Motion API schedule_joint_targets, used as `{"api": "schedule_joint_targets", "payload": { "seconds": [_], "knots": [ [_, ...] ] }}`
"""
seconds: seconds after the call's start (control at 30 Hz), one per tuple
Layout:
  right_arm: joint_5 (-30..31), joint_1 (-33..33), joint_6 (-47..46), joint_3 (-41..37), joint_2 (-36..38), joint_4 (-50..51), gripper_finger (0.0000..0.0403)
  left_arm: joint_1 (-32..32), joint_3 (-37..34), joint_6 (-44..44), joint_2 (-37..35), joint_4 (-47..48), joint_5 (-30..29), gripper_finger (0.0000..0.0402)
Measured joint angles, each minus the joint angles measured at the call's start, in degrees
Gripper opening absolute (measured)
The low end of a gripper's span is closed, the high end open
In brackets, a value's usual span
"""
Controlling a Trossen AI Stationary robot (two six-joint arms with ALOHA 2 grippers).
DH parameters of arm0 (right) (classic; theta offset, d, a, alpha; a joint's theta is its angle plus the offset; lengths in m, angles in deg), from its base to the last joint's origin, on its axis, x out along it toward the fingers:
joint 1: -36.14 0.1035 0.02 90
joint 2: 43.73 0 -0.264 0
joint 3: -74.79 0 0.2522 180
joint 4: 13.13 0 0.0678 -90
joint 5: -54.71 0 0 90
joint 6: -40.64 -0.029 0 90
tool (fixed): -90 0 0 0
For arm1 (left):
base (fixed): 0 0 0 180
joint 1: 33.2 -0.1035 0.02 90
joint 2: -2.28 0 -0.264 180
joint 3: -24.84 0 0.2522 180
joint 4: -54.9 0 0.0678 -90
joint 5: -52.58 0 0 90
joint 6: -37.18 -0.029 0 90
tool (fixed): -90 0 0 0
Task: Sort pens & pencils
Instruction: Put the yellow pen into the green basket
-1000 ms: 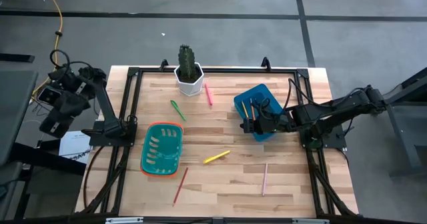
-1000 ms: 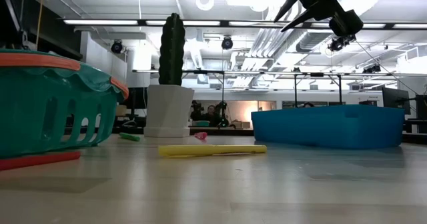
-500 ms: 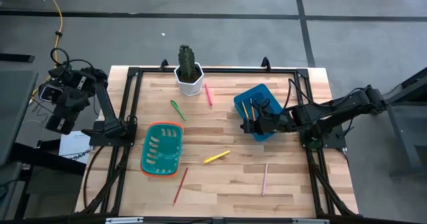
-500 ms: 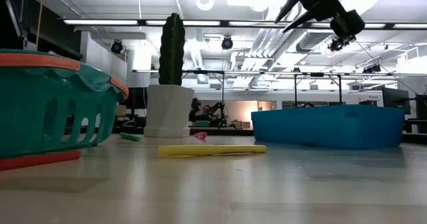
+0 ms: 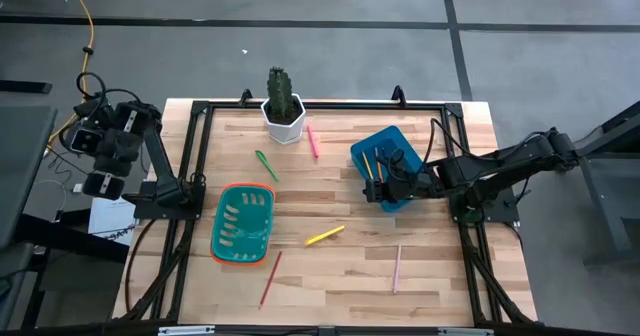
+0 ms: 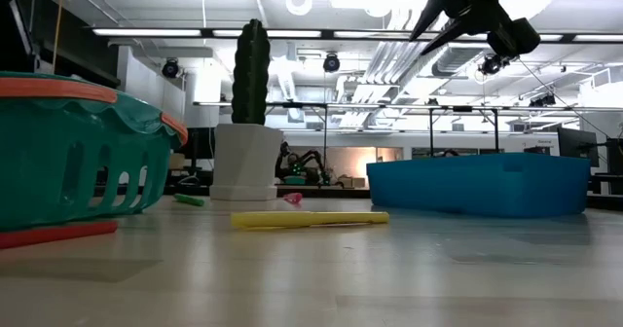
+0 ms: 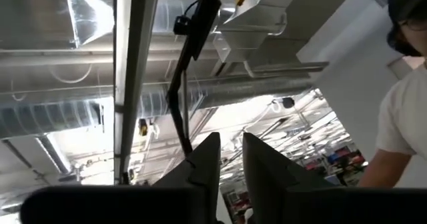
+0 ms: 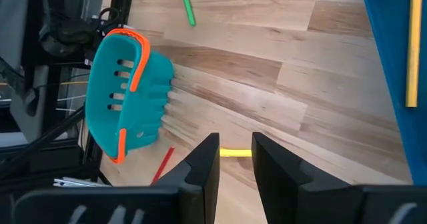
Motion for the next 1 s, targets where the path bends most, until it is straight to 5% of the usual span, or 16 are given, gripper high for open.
{"api": "schedule_joint_targets", "payload": {
  "seconds": [0.63,1.0],
  "knots": [
    [-0.45,-1.59,0.06,0.00,0.00,0.52,0.0081,0.00,0.04,7.87,-2.74,0.13,14.26,0.0038],
    [1.14,-1.59,-1.30,0.00,0.00,-1.99,0.0081,0.01,-0.15,8.99,-4.39,0.00,17.82,0.0037]
  ]
}}
